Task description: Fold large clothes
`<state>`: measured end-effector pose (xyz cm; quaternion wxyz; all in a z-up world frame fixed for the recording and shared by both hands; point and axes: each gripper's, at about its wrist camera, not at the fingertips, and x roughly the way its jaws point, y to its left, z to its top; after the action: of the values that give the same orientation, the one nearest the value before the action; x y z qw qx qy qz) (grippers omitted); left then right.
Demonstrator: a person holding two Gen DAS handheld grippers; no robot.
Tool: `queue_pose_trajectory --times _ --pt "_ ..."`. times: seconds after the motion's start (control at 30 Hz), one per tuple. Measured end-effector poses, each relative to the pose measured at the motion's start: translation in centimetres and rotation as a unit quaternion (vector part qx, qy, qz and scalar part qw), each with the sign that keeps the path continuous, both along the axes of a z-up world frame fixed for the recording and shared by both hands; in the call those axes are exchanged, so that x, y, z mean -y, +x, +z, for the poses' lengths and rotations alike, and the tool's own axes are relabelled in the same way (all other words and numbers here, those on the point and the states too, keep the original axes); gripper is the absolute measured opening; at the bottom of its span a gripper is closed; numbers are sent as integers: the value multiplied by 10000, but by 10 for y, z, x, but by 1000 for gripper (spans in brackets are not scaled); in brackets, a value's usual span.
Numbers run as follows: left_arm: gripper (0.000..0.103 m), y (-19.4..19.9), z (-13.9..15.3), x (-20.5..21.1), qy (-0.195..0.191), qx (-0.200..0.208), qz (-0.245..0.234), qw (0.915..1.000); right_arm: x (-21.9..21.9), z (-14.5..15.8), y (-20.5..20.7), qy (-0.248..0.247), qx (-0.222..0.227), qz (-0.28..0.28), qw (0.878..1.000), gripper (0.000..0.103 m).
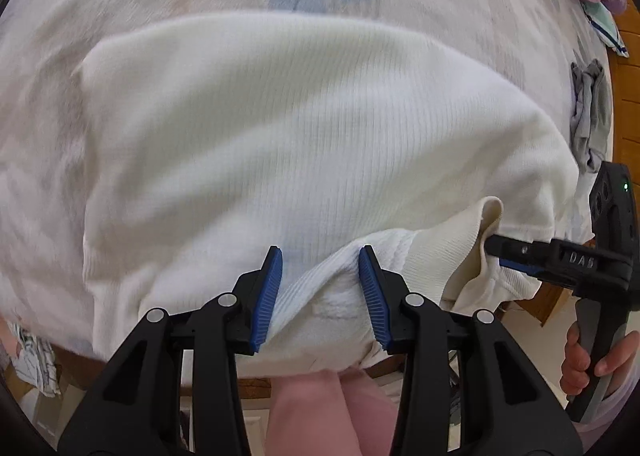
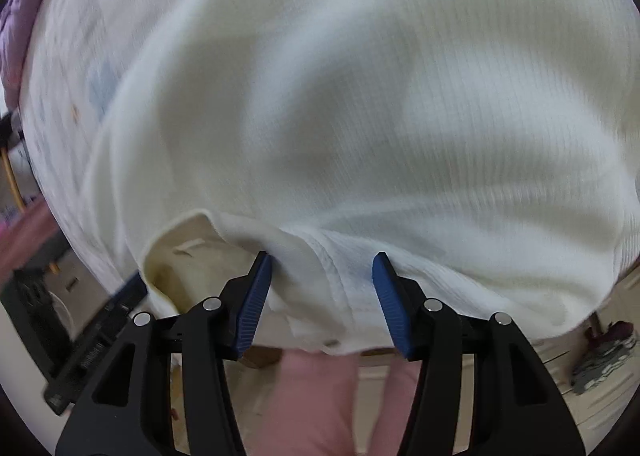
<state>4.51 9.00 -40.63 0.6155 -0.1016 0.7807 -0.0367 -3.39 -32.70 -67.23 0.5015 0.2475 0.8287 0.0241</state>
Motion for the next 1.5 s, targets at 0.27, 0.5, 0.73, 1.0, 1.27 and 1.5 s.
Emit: queue_pose_trajectory --times 0.27,0.5,0.73,1.0,1.27,1.5 --pt "40 -83 -17 5 171 -513 -183 9984 30 -12 -100 -430 -816 -144 9956 66" --pt "39 -115 -1 1 9 -478 -105 9988 44 43 -102 -549 -4 -234 9982 66" --pt "39 -73 18 36 -94 12 -433 9990 53 77 -54 -854 867 -83 9925 66" --pt "41 -132 -42 51 317 -1212 -768 9891 65 -8 -117 -1676 -419 579 9833 62" --pt "66 -87 21 -21 353 -398 160 9985 136 15 -149 -1141 -702 -822 9876 63" --pt "83 21 60 -91 534 421 1032 9923 183 87 -80 -1344 404 -1258 9821 89"
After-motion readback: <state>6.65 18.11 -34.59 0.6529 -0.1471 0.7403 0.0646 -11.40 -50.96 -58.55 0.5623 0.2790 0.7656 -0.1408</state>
